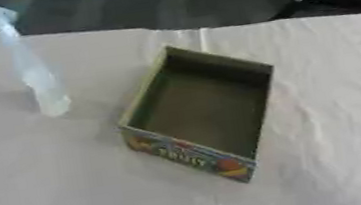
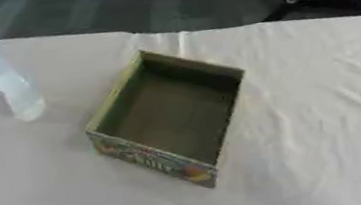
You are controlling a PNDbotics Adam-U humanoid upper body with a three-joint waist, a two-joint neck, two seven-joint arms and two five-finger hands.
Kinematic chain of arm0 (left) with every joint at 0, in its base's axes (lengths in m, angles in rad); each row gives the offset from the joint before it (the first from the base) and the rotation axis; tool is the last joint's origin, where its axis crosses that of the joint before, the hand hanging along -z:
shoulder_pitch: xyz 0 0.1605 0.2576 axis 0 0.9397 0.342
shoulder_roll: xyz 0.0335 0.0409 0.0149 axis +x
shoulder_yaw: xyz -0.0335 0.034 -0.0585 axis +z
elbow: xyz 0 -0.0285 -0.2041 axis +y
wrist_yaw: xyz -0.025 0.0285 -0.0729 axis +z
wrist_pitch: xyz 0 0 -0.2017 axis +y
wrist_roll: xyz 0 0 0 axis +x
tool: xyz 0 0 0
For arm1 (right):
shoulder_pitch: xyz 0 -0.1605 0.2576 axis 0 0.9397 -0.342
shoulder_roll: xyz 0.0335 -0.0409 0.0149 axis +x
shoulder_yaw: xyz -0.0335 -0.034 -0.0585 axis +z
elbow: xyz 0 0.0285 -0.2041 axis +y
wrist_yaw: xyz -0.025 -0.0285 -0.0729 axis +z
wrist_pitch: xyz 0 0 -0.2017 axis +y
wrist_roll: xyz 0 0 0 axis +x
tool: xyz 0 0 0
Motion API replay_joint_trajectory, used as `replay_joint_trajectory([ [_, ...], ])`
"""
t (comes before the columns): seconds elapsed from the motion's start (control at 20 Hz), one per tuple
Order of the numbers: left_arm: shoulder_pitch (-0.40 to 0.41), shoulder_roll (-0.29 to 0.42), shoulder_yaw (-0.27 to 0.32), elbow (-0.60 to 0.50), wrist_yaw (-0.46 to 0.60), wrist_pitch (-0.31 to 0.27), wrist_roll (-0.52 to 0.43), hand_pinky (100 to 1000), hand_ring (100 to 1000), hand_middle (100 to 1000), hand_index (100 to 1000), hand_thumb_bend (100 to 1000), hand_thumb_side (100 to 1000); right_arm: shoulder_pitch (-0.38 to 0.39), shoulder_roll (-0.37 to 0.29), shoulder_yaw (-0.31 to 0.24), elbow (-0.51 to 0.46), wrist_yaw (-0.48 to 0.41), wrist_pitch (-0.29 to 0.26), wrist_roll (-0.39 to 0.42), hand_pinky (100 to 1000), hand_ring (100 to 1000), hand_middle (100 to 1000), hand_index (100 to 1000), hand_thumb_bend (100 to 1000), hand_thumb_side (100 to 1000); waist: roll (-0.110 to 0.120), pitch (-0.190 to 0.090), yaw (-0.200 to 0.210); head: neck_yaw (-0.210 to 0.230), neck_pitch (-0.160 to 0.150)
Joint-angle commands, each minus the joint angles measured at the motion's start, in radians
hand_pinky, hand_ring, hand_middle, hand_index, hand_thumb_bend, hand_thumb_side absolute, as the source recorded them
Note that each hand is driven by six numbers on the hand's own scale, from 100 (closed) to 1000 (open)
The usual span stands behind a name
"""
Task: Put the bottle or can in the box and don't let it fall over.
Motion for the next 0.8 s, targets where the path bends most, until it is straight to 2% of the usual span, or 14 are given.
replay_joint_trajectory([
  [0.05,-0.012,0.010,-0.013,-0.043,0.114,-0.014,-0.006,682,806,773,853,755,668,-0.014,-0.026,-0.007,-0.020,0.002,-0.001,0.003,985,943,947,849,508,423,0.001,-0.019,0.000,0.000,0.001],
  [0.25,-0.019,0.009,-0.047,-0.094,0.312,-0.026,-0.015,672,780,763,879,758,659,-0.014,-0.024,-0.005,-0.019,0.000,0.000,0.004,985,942,946,849,508,423,0.001,-0.024,0.001,0.004,0.005],
  [0.4,-0.037,-0.009,-0.080,-0.115,0.512,-0.027,-0.001,672,774,771,900,766,643,-0.015,-0.020,-0.004,-0.017,-0.002,-0.001,0.006,985,942,945,849,508,423,0.002,-0.029,0.002,0.006,0.008],
  [0.55,-0.055,-0.022,-0.107,-0.117,0.709,-0.016,0.038,666,751,768,977,783,610,-0.017,-0.017,-0.003,-0.016,-0.003,-0.002,0.007,984,940,944,850,508,422,0.002,-0.033,0.002,0.005,0.008],
  [0.65,-0.067,-0.031,-0.115,-0.117,0.802,-0.017,0.070,641,716,750,996,789,607,-0.017,-0.016,-0.003,-0.016,-0.003,-0.002,0.007,984,940,944,849,508,422,0.002,-0.035,0.001,0.004,0.009],
  [0.8,-0.080,-0.043,-0.131,-0.117,0.863,-0.013,0.083,529,589,708,1000,780,635,-0.018,-0.015,-0.001,-0.014,-0.004,-0.002,0.008,984,939,943,849,508,422,0.003,-0.036,0.000,0.006,0.011],
])
